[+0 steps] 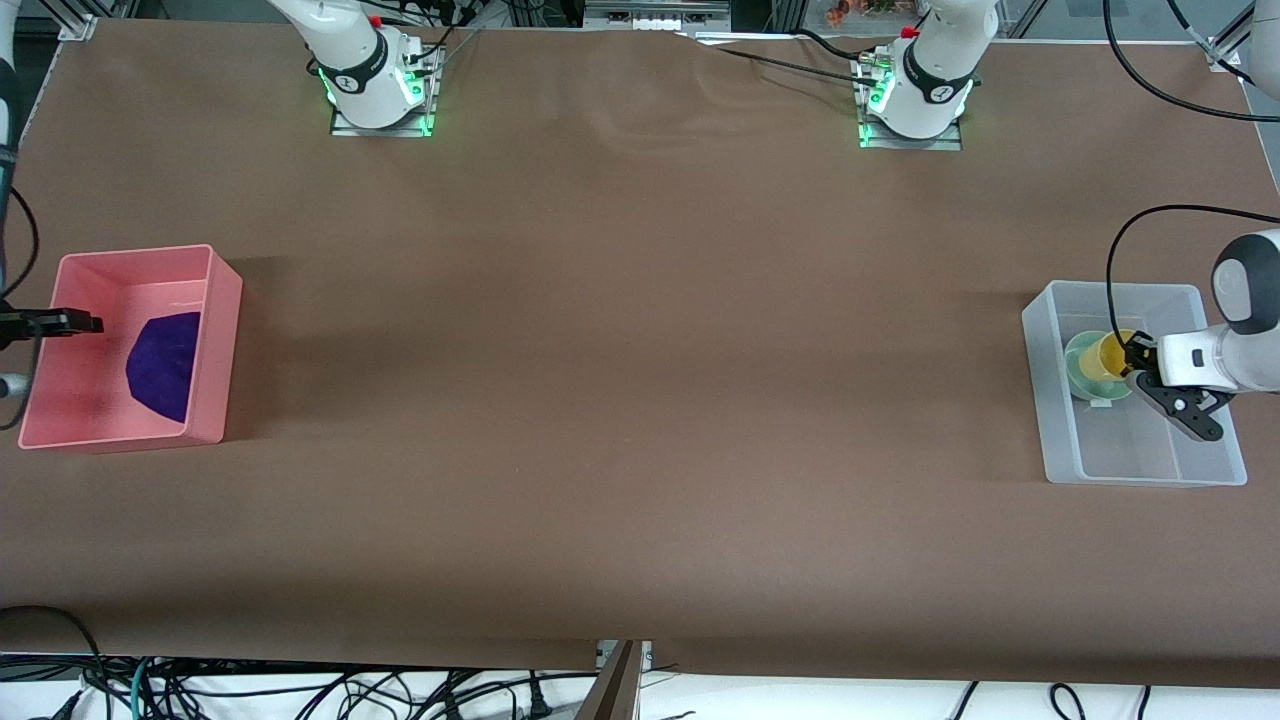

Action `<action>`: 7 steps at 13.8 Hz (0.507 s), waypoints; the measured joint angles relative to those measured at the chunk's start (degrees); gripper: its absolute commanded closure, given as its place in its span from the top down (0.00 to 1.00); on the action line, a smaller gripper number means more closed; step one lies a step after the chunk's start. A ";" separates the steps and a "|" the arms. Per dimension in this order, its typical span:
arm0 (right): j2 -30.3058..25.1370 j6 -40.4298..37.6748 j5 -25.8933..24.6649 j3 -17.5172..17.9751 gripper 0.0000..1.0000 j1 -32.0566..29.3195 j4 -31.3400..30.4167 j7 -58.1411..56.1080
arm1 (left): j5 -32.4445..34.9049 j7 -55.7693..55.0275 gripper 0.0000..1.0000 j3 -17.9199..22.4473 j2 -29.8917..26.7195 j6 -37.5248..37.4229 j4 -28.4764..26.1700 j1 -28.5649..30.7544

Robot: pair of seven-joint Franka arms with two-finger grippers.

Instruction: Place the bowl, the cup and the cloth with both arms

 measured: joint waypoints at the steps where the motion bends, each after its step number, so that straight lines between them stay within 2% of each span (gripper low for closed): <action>1: -1.82 -2.80 0.03 1.40 1.00 0.03 2.33 -0.01 | 0.00 0.56 1.00 -0.05 -0.18 0.32 -0.21 0.17; 3: -5.98 -6.99 -0.67 6.96 1.00 0.18 6.41 0.21 | 0.00 1.27 1.00 -0.25 -1.52 0.10 -0.20 0.21; 5: -9.48 -7.31 -2.82 12.56 1.00 0.74 7.55 1.06 | 0.00 1.36 1.00 -1.37 -4.45 -2.83 0.07 0.23; 7: -11.58 -3.95 -3.88 14.87 1.00 1.06 7.64 1.29 | -0.56 -1.68 1.00 -4.24 -8.53 -8.34 1.58 0.21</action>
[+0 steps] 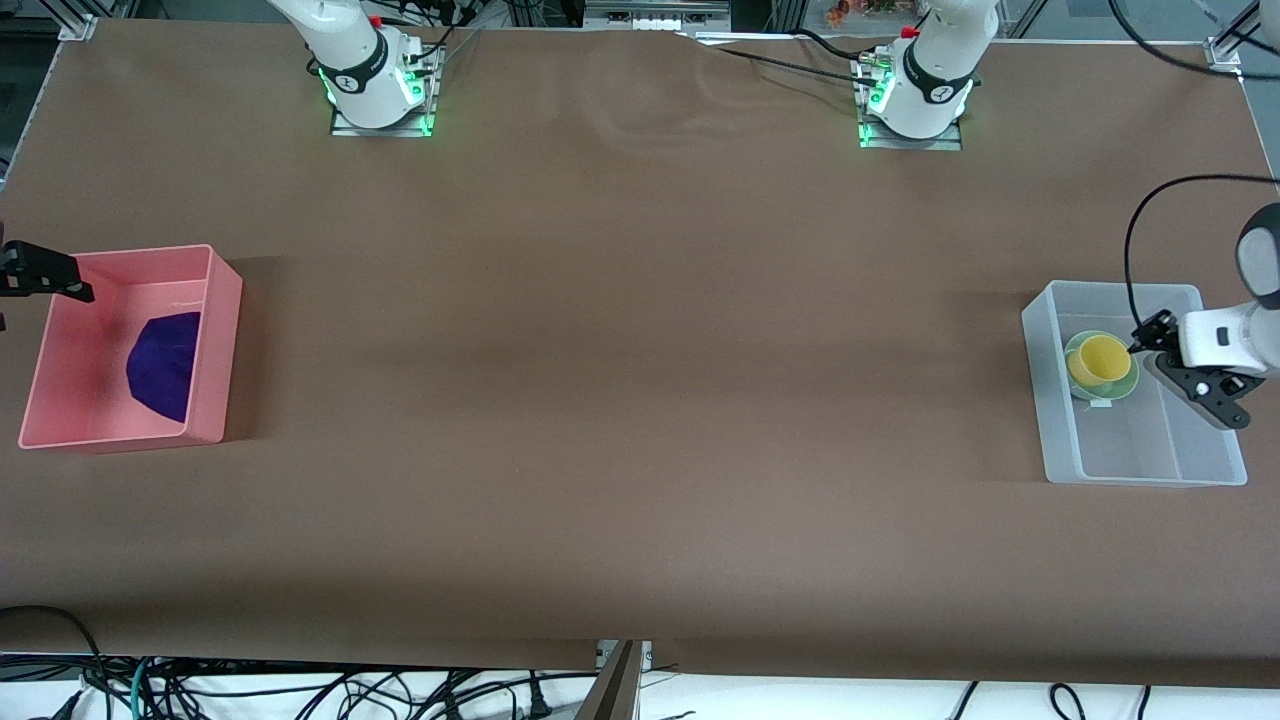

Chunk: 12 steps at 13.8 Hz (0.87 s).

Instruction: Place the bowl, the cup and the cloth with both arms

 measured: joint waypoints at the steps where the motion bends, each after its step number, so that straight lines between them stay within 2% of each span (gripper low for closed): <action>1: -0.68 1.62 0.00 0.17 1.00 -0.02 0.00 0.00 | -0.86 -3.89 1.00 -1.71 -2.09 -2.60 0.95 -0.05; 3: -1.72 2.30 0.00 0.18 1.00 -0.27 -0.23 -0.23 | -4.58 -13.22 1.00 -4.85 -5.66 -7.54 2.28 -0.18; 5: -2.24 1.17 -0.89 1.66 1.00 -0.51 -0.50 1.37 | -8.03 -24.75 1.00 -8.65 -7.80 -12.54 3.64 -0.18; 7: -2.97 -2.78 -1.92 4.82 1.00 -0.46 -0.53 11.58 | -8.21 -37.57 1.00 -14.13 -8.14 -18.93 6.81 -0.21; 9: -3.86 -5.49 -2.05 7.22 1.00 -0.33 -0.63 19.09 | -8.29 -45.26 1.00 -18.17 -8.99 -23.05 10.53 -0.78; 10: -4.28 -5.94 -2.08 7.68 1.00 -0.31 -0.77 20.35 | -8.37 -46.69 1.00 -17.60 -10.33 -23.36 11.58 -2.56; 11: -4.58 -6.12 -2.09 7.74 1.00 -0.35 -0.97 20.70 | -8.52 -47.40 1.00 -13.85 -12.15 -23.18 11.99 -6.56; 12: -4.76 -6.57 -2.10 7.74 1.00 -0.46 -1.22 21.03 | -9.29 -47.49 1.00 -7.54 -14.09 -22.76 11.98 -12.53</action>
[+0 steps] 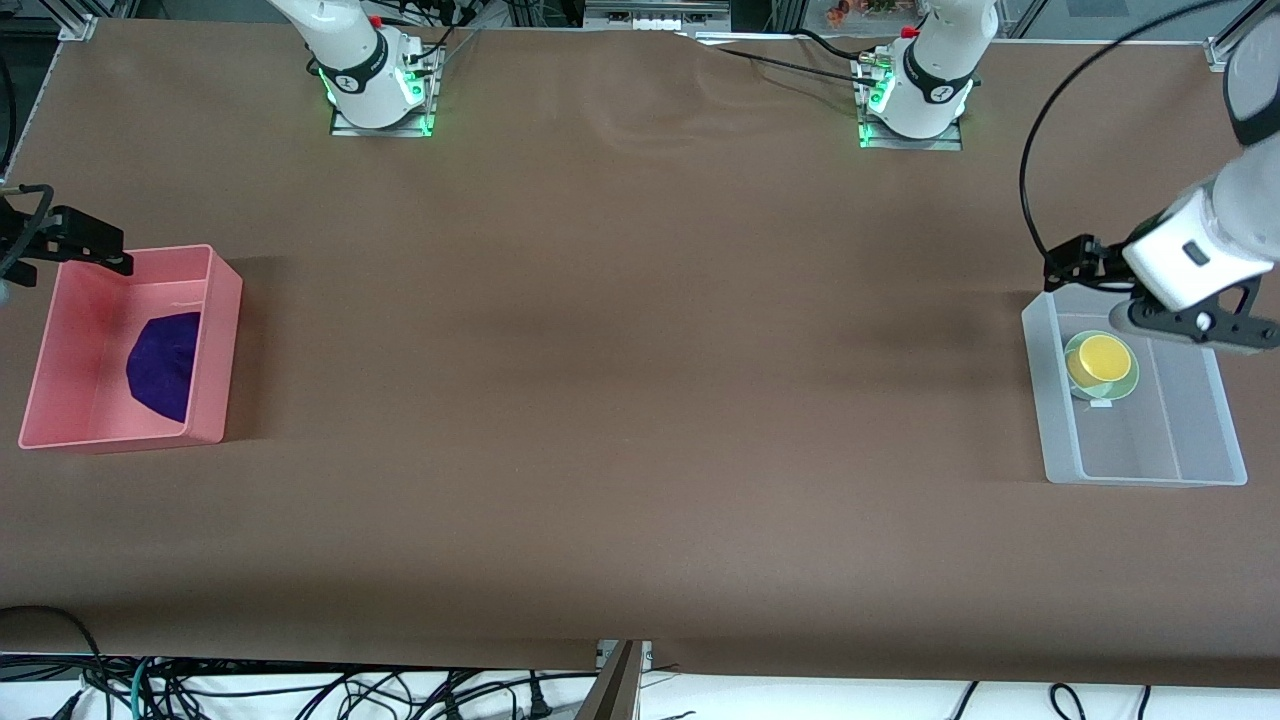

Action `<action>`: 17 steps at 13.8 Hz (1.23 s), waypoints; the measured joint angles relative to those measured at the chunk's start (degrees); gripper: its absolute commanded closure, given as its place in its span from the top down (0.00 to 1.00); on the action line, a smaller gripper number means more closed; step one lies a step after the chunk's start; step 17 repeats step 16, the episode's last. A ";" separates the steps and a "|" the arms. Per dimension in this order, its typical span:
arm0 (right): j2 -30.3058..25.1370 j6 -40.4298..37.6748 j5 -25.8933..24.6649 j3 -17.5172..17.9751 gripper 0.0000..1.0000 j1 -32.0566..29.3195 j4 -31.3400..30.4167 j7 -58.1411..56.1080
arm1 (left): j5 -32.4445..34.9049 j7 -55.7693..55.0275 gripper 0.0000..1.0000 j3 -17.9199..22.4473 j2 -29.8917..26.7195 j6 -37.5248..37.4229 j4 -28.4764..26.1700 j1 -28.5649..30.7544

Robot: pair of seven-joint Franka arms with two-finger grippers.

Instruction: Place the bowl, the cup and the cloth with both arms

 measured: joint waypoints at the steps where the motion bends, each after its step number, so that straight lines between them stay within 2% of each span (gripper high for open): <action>1: -0.04 -0.81 0.00 0.00 1.00 -0.10 -0.17 0.44 | -1.42 0.00 1.00 6.43 -1.61 0.52 -0.28 -5.99; 2: -0.04 -1.36 -0.01 0.00 1.00 -0.12 -0.29 0.65 | -2.64 0.00 1.00 12.04 -3.03 1.56 -1.11 -11.32; 3: -0.04 -1.64 -0.01 0.02 1.00 -0.11 -0.36 0.72 | -3.10 -0.05 1.00 15.74 -4.36 3.08 -2.91 -14.91; 5: -0.03 -2.71 -0.04 0.04 1.00 -0.10 -0.49 0.78 | -3.71 -0.28 1.00 18.65 -7.07 8.11 -9.42 -17.38; 8: 0.17 -3.37 -0.31 0.04 1.00 -0.09 -0.84 0.78 | -6.33 -2.09 1.00 19.30 -10.09 12.08 -16.42 -17.52; 17: 0.32 -3.37 -0.40 0.07 1.00 0.01 -0.84 0.78 | -6.48 -3.14 1.00 19.50 -10.11 11.63 -17.08 -18.39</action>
